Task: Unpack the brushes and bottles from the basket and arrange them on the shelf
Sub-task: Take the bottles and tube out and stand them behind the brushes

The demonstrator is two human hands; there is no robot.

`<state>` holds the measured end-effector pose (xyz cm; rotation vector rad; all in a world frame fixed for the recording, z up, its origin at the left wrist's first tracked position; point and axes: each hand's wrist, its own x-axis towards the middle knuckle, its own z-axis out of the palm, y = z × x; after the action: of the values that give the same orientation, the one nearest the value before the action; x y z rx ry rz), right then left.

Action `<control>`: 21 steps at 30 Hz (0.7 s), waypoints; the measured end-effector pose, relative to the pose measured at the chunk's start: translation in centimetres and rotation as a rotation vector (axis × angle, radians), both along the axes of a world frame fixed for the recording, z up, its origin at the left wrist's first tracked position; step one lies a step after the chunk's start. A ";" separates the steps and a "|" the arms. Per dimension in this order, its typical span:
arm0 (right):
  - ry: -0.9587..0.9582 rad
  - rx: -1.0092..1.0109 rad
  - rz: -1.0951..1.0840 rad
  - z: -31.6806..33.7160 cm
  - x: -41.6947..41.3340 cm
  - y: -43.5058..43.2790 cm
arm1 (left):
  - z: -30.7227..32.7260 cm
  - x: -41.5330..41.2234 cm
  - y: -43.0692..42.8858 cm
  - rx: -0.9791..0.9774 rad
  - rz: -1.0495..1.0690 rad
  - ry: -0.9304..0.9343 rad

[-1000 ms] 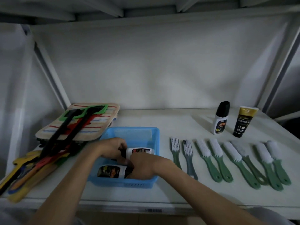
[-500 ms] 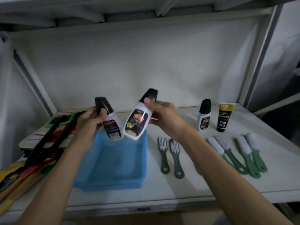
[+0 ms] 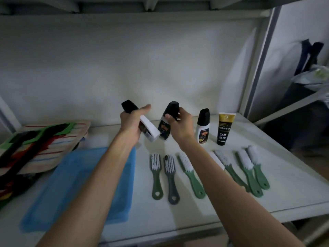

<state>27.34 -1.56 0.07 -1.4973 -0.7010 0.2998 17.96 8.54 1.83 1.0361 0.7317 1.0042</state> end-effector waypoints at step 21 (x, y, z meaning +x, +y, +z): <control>-0.107 -0.378 0.065 -5.3 3.4 0.4 | -6.9 2.0 1.6 0.591 0.100 0.711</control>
<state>30.69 -1.19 -5.25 -1.8620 -0.8100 0.4213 19.92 10.14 -5.03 1.9394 1.0966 0.9560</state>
